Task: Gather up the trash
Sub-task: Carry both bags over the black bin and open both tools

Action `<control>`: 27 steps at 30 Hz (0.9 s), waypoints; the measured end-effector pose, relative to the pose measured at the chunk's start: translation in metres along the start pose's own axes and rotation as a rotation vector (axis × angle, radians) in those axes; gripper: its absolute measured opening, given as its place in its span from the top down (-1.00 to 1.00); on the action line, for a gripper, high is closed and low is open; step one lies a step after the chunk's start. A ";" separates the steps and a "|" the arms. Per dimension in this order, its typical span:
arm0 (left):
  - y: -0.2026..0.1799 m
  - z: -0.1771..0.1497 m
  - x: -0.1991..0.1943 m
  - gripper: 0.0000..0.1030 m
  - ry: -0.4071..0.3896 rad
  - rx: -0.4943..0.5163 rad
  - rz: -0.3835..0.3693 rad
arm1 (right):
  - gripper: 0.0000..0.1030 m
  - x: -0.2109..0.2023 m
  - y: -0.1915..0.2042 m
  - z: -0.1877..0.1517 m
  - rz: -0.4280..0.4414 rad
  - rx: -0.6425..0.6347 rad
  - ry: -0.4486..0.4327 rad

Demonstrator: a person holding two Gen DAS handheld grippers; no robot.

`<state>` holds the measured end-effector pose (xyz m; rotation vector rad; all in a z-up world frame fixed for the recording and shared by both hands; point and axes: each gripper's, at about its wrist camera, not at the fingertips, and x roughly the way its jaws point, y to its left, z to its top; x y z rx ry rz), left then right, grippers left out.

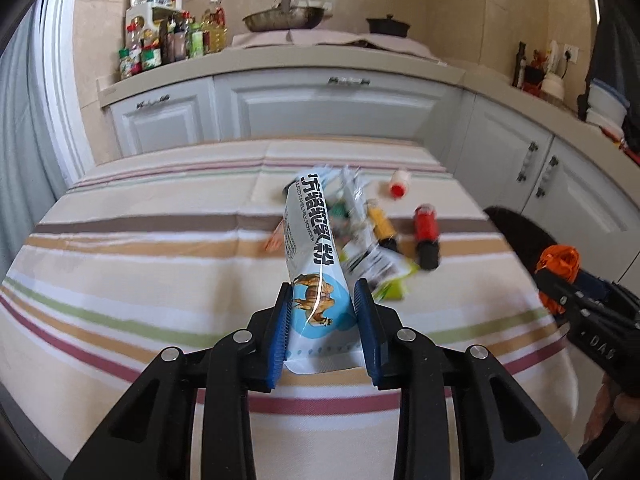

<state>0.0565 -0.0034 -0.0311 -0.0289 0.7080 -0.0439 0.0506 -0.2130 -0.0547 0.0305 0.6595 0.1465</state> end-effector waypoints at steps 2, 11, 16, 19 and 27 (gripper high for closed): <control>-0.010 0.008 -0.001 0.38 -0.021 0.019 -0.022 | -0.01 -0.005 -0.005 0.005 -0.021 0.000 -0.020; -0.063 0.039 0.005 0.38 -0.083 0.102 -0.132 | -0.01 -0.018 -0.049 0.029 -0.138 0.039 -0.084; -0.096 0.053 0.017 0.37 -0.089 0.145 -0.182 | -0.01 -0.022 -0.078 0.037 -0.196 0.071 -0.109; -0.116 0.060 0.025 0.37 -0.091 0.166 -0.206 | -0.01 -0.020 -0.098 0.041 -0.230 0.092 -0.121; -0.166 0.067 0.053 0.37 -0.065 0.240 -0.236 | -0.01 -0.003 -0.139 0.046 -0.265 0.130 -0.114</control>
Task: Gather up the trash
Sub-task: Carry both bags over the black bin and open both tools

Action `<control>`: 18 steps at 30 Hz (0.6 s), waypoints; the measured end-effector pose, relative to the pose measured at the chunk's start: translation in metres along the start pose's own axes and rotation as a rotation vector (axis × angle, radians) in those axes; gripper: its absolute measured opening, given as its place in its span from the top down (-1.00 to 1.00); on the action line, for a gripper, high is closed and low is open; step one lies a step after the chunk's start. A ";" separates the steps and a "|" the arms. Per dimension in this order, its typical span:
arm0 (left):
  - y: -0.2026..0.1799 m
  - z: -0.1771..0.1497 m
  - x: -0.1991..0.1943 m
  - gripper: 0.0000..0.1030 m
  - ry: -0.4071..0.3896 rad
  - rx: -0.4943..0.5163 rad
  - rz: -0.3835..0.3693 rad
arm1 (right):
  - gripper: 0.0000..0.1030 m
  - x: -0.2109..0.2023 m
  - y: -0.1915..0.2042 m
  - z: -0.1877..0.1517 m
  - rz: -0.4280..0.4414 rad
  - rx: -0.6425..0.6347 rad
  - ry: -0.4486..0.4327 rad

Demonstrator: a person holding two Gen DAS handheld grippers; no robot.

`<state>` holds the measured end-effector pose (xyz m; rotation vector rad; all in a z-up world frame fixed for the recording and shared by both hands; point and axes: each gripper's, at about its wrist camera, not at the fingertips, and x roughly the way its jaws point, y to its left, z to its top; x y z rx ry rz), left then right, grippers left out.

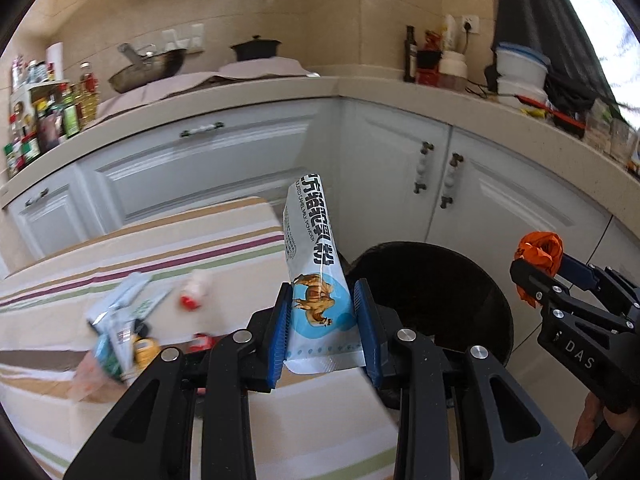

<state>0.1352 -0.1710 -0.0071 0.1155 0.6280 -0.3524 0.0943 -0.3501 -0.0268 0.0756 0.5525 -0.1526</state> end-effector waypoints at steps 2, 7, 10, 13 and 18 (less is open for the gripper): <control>-0.008 0.002 0.012 0.37 0.015 0.012 -0.004 | -0.01 0.006 -0.006 0.001 -0.003 0.007 0.003; -0.026 0.009 0.037 0.36 0.037 0.047 -0.016 | -0.04 0.024 -0.018 0.003 -0.014 0.016 0.008; -0.034 0.011 0.051 0.13 0.049 0.081 0.001 | -0.17 0.034 -0.022 0.005 -0.022 0.029 0.014; -0.035 0.012 0.057 -0.10 0.053 0.067 0.001 | -0.19 0.040 -0.028 0.007 -0.030 0.044 0.014; -0.033 0.011 0.059 -0.17 0.057 0.063 0.003 | -0.22 0.042 -0.031 0.007 -0.043 0.045 0.016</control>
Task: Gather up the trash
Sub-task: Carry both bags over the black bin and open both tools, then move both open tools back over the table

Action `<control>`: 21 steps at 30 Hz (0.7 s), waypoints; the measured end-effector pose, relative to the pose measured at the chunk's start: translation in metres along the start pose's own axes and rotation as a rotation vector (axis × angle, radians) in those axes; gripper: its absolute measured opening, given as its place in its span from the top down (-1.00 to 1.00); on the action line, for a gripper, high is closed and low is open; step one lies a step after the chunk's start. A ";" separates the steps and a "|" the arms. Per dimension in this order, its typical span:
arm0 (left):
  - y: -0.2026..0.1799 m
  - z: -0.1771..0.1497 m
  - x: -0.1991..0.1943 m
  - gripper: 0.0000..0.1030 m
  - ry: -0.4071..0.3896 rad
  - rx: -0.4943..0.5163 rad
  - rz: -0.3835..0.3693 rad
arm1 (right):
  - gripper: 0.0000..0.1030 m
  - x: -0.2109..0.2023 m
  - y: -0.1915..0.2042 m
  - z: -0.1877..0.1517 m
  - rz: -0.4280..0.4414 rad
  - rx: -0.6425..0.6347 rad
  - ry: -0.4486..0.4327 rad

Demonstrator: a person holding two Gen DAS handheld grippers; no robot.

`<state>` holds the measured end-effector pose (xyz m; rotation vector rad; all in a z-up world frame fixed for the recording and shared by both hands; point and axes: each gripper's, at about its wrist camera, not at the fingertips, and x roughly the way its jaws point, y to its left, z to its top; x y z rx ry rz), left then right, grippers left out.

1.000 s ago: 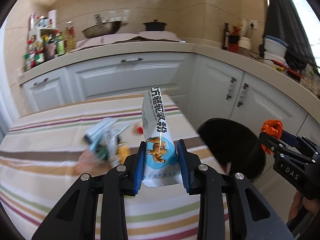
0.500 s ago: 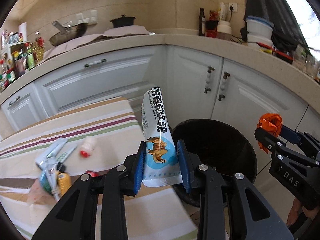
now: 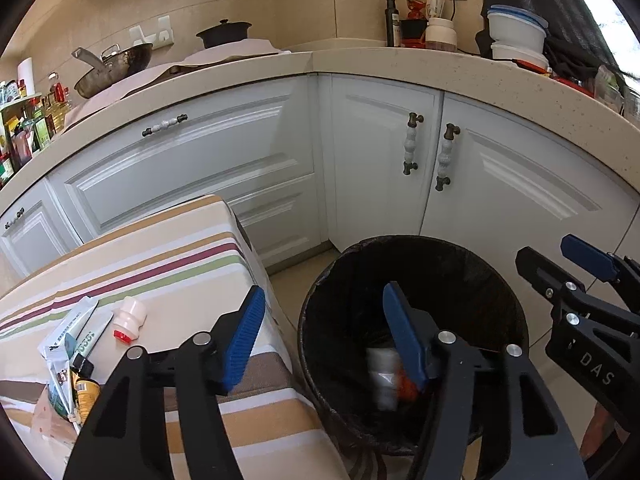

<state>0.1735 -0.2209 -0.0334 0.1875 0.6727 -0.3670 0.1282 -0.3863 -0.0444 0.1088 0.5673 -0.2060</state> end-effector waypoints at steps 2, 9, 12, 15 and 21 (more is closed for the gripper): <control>0.003 0.001 -0.002 -0.17 -0.003 -0.008 0.001 | -0.21 -0.001 0.000 0.000 0.001 0.002 0.001; 0.019 0.002 -0.023 -0.17 -0.034 -0.041 0.019 | -0.22 -0.008 0.011 -0.003 0.019 0.001 0.010; 0.030 -0.002 -0.037 -0.17 -0.045 -0.051 0.037 | -0.21 -0.014 0.023 -0.007 0.038 -0.006 0.015; 0.045 -0.009 -0.051 -0.17 -0.053 -0.071 0.058 | -0.21 -0.019 0.039 -0.011 0.070 -0.017 0.023; 0.084 -0.029 -0.080 -0.17 -0.060 -0.125 0.112 | -0.22 -0.031 0.082 -0.021 0.148 -0.054 0.043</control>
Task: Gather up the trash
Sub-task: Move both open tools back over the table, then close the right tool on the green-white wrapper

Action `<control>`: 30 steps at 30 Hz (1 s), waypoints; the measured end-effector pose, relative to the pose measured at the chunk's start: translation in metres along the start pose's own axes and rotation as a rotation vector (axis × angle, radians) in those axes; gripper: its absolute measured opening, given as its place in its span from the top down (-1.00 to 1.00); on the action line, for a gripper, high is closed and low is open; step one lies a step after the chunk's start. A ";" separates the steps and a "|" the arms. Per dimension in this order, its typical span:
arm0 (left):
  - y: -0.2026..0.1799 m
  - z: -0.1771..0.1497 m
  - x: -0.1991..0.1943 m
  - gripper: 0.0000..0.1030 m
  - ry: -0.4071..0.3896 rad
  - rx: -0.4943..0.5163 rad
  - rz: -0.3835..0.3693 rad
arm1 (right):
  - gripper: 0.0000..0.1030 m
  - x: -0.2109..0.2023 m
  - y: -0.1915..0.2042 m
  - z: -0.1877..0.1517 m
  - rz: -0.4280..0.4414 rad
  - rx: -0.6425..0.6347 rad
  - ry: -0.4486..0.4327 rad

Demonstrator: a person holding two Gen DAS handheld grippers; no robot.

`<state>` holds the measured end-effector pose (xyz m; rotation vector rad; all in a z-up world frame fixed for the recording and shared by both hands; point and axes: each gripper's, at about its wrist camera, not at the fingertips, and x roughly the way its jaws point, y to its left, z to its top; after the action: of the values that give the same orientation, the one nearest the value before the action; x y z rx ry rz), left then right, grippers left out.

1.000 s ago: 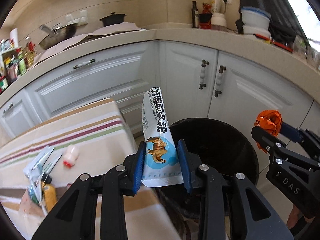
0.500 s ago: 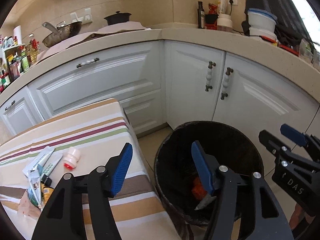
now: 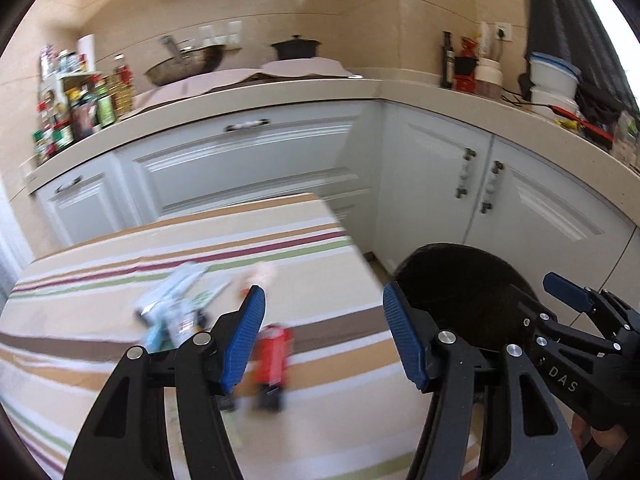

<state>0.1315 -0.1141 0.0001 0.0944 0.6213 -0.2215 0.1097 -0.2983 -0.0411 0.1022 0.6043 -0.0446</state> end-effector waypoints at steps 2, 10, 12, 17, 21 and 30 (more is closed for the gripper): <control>0.018 -0.006 -0.009 -0.17 0.003 -0.026 0.026 | -0.21 -0.002 0.017 -0.003 0.028 -0.018 0.004; 0.092 -0.038 -0.035 -0.17 0.022 -0.114 0.167 | -0.21 -0.010 0.096 -0.013 0.157 -0.120 0.029; 0.111 -0.047 -0.040 -0.17 0.033 -0.138 0.200 | -0.21 -0.012 0.113 -0.016 0.183 -0.142 0.035; 0.152 -0.072 -0.052 -0.17 0.059 -0.198 0.275 | -0.22 -0.015 0.153 -0.025 0.238 -0.206 0.056; 0.179 -0.083 -0.058 -0.17 0.072 -0.239 0.314 | -0.22 -0.015 0.179 -0.032 0.281 -0.238 0.083; 0.216 -0.100 -0.064 -0.17 0.089 -0.298 0.348 | -0.21 -0.008 0.224 -0.048 0.316 -0.326 0.140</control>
<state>0.0745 0.1223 -0.0389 -0.0763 0.7091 0.2133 0.0924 -0.0701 -0.0574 -0.1170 0.7212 0.3688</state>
